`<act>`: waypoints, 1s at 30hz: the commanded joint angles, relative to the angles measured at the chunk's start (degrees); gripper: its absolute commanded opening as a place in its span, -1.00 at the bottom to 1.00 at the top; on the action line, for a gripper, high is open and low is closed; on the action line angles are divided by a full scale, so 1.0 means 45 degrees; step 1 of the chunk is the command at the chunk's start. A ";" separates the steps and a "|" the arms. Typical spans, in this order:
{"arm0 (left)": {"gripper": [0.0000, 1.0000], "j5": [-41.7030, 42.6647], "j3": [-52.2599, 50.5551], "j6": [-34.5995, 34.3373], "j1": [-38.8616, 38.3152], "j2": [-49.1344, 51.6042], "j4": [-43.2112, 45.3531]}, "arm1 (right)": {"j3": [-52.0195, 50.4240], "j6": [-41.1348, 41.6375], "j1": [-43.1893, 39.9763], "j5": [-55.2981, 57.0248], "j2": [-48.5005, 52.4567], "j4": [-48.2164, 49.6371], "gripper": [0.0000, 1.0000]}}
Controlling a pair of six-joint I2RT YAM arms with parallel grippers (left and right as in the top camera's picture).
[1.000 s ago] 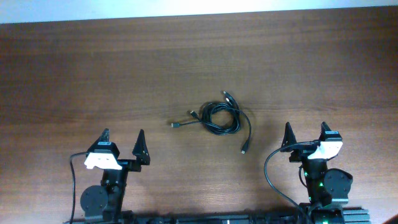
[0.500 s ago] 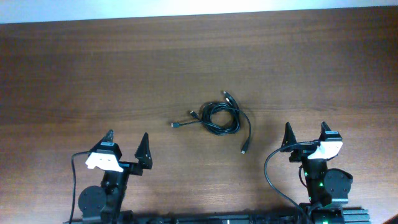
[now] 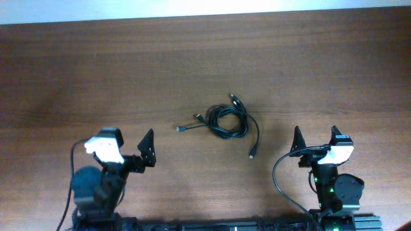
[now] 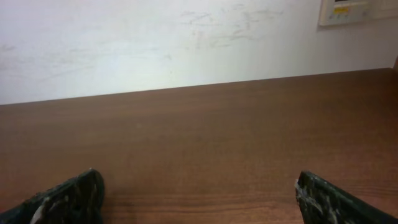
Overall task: Untangle cables
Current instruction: 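Move the left gripper forward over the black cable bundle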
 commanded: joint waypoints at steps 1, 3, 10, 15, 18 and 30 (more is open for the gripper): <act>0.97 0.1486 0.0850 0.0170 -0.0044 0.1608 0.0024 | -0.0092 -0.0005 0.0068 0.0151 -0.0083 -0.0044 0.97; 0.97 0.1904 0.1035 0.0170 -0.0039 0.2263 0.0024 | -0.0092 -0.0005 0.0068 0.0155 -0.0083 -0.0039 0.97; 0.97 0.2613 0.1423 0.0165 -0.0044 0.3599 0.0019 | -0.0092 -0.0005 0.0068 0.0155 -0.0083 -0.0039 0.97; 0.98 0.2613 0.1423 0.0165 -0.0044 0.3604 -0.0024 | -0.0092 -0.0005 0.0068 0.0151 -0.0083 -0.0039 0.97; 0.97 0.2613 0.1423 0.0165 -0.0044 0.3604 -0.0024 | -0.0092 -0.0005 0.0068 0.0151 -0.0083 -0.0044 0.97; 0.97 0.3177 0.1418 0.0219 -0.0044 0.3604 -0.0821 | -0.0092 -0.0005 0.0068 0.0151 -0.0083 -0.0044 0.97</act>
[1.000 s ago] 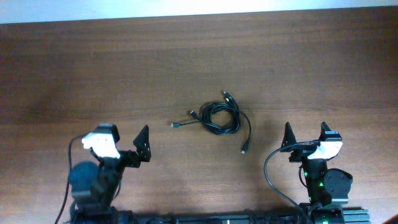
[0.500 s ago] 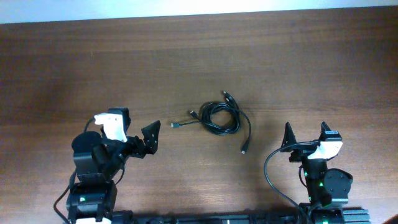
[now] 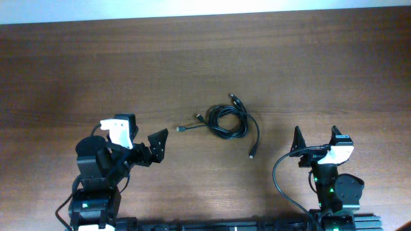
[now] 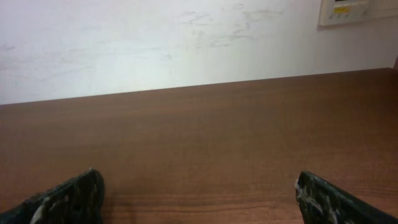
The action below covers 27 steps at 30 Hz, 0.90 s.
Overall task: Untangle cables
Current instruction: 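Move the left gripper forward over the black cable bundle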
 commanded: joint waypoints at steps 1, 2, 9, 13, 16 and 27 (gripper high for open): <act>0.97 0.0554 0.0345 0.0219 -0.0044 -0.0019 0.0102 | -0.0092 0.0000 0.0063 0.0155 -0.0092 -0.0039 0.98; 0.97 0.0554 0.0345 0.0214 -0.0039 -0.0019 0.0151 | -0.0092 0.0000 0.0063 0.0151 -0.0092 -0.0039 0.97; 0.97 0.0515 0.1156 0.0194 -0.0044 0.0617 -0.0204 | -0.0092 0.0000 0.0063 0.0151 -0.0092 -0.0044 0.97; 0.97 -0.0155 0.2443 0.0204 -0.0044 0.1826 -0.1559 | -0.0092 0.0000 0.0063 0.0151 -0.0092 -0.0044 0.97; 0.98 -0.0840 0.3623 0.0160 -0.0068 0.2803 -0.2977 | -0.0092 0.0000 0.0063 0.0151 -0.0092 -0.0044 0.97; 0.98 -0.1642 0.5430 0.0160 -0.1734 0.4643 -0.4843 | -0.0092 0.0000 0.0063 0.0151 -0.0092 -0.0039 0.97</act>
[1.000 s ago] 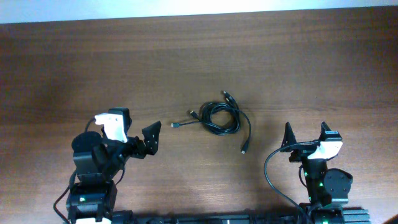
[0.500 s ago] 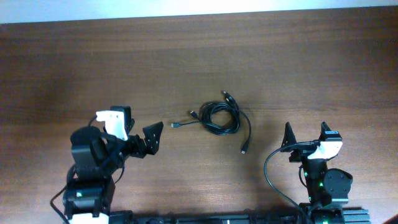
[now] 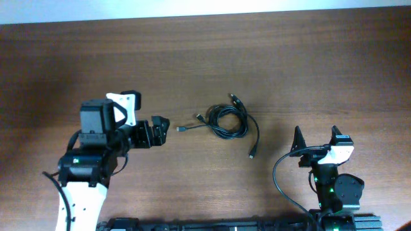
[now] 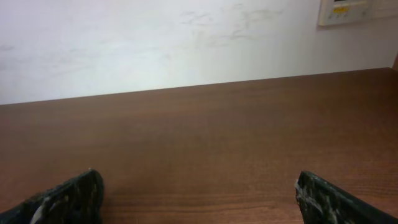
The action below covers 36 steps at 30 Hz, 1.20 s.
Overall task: Untangle cables
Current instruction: 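Move the left gripper forward over the black cable bundle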
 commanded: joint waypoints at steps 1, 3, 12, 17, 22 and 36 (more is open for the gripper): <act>0.97 -0.0034 0.0262 0.0155 -0.0505 0.0199 0.0049 | -0.0092 -0.0005 0.0063 0.0117 -0.0092 -0.0039 0.97; 0.97 -0.0034 0.0257 -0.0277 -0.0588 0.0287 0.0053 | -0.0092 -0.0005 0.0063 0.0117 -0.0092 -0.0039 0.97; 0.89 -0.0044 0.0257 -0.1302 -0.0918 0.1389 0.0010 | -0.0092 -0.0005 0.0063 0.0117 -0.0092 -0.0034 0.97; 0.74 -0.0311 0.0257 -0.2346 -0.1957 0.2506 0.0350 | -0.0092 -0.0005 0.0063 0.0117 -0.0092 -0.0034 0.97; 0.72 -0.1564 0.0257 -0.3638 -0.3395 0.3740 0.0879 | -0.0092 -0.0005 0.0063 0.0117 -0.0092 -0.0034 0.97; 0.70 -0.1889 0.0257 -0.5950 -0.6829 0.7208 0.4104 | -0.0092 -0.0005 0.0063 0.0117 -0.0092 -0.0039 0.97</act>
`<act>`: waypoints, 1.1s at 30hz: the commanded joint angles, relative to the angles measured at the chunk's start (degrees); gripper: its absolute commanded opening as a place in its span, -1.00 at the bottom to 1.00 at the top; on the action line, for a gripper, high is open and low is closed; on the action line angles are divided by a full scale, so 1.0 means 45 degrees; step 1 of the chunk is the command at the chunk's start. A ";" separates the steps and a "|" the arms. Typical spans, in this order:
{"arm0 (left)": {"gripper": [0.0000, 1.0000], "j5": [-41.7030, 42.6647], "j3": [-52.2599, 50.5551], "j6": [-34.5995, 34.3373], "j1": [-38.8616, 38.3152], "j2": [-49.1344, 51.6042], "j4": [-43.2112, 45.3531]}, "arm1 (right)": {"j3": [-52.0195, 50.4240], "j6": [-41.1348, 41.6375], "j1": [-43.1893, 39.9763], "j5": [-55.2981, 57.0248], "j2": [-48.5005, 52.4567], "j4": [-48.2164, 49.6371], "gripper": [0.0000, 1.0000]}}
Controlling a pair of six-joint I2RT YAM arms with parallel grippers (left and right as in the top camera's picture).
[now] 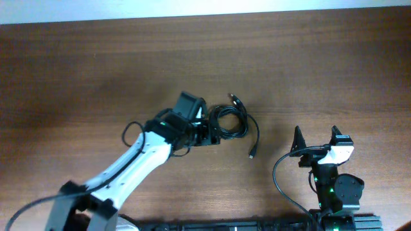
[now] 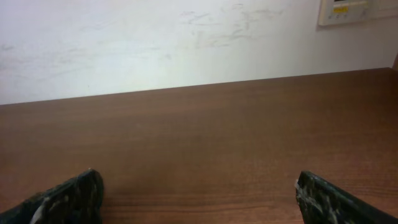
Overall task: Untangle cables
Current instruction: 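Move the left gripper forward over the black cable bundle, then close the left gripper on the cable bundle and lift it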
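Note:
A tangle of thin black cables [image 1: 232, 122] lies coiled mid-table. One plug end [image 1: 252, 154] trails to the front right and another [image 1: 235, 99] points to the back. My left gripper [image 1: 204, 133] is down at the coil's left edge and covers the cable ends there. Its fingers are hidden under the wrist, so their state does not show. My right gripper [image 1: 314, 136] rests at the front right, well away from the cables. In the right wrist view it [image 2: 199, 199] stands open, with only bare wood between its fingertips [image 2: 71, 196].
The brown wooden table [image 1: 334, 70] runs back to a white wall [image 2: 186, 43]. A wall panel [image 2: 357, 11] shows at the upper right of the right wrist view. The right arm's black cable [image 1: 277, 183] loops beside its base.
My left gripper moved right, from about a hand's width left of the cables to the coil's left edge, where it now covers the two left cable ends. The right arm has not moved.
My left arm sat folded at the front left with its gripper open. Then it was raised and turned toward the cables, then nearer at the coil's left. Now it is stretched out onto the coil. The cables and the right arm stayed where they were.

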 commanded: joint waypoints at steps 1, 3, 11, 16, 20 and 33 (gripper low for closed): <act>0.70 -0.0699 0.0243 -0.0714 -0.0568 0.0899 0.0539 | -0.0092 0.0000 0.0063 0.0117 -0.0092 -0.0034 0.97; 0.68 -0.1229 0.0243 -0.0967 -0.0797 0.1345 0.0913 | -0.0092 0.0000 0.0063 0.0117 -0.0092 -0.0034 0.97; 0.68 -0.2205 0.0243 -0.1166 -0.1103 0.2880 0.2812 | -0.0092 0.0000 0.0063 0.0117 -0.0092 -0.0034 0.97; 0.67 -0.2613 0.0243 -0.1783 -0.1103 0.3716 0.3104 | -0.0092 0.0000 0.0063 0.0117 -0.0092 -0.0039 0.97; 0.12 -0.2671 0.0243 -0.1778 -0.1103 0.3735 0.3283 | -0.0092 0.0000 0.0063 0.0117 -0.0092 -0.0039 0.97; -1.00 -0.2667 0.0355 -0.1763 -0.1088 0.3638 0.3152 | -0.0092 0.0000 0.0063 0.0117 -0.0092 -0.0039 0.97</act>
